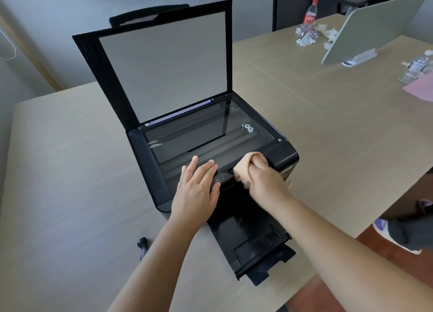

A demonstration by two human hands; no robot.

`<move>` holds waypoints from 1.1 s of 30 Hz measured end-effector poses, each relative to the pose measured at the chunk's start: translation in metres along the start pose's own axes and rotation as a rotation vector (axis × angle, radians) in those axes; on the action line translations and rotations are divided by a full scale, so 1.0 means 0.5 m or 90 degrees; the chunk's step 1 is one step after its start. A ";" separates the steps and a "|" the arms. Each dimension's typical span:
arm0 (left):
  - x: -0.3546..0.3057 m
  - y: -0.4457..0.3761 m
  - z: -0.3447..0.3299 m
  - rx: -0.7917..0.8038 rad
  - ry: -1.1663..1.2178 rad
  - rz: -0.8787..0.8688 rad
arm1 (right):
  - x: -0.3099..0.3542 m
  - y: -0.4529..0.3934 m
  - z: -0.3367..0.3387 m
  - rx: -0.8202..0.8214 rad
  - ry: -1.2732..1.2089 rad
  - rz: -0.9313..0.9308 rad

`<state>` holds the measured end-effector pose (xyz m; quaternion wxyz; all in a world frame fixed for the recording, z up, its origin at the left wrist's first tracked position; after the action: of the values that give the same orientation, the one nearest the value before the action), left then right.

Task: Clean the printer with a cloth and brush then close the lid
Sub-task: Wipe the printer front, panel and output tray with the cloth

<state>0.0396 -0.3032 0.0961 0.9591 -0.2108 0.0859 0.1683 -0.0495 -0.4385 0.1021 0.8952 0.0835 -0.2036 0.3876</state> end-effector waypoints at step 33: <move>-0.012 -0.001 0.003 0.012 -0.029 -0.013 | -0.010 -0.036 0.026 0.078 0.167 0.041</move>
<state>0.0343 -0.3046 0.0989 0.9644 -0.1990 0.0631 0.1625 -0.0431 -0.4582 0.1120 0.8945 0.0797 -0.0634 0.4354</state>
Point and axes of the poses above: each hand's wrist, its own y-axis away from the middle knuckle, its own z-axis out of the back of the hand, x = y × z, the point moved 8 cm from there along -y, towards the middle knuckle, and after that the axes turned 14 degrees about -z, right-handed, at the moved point
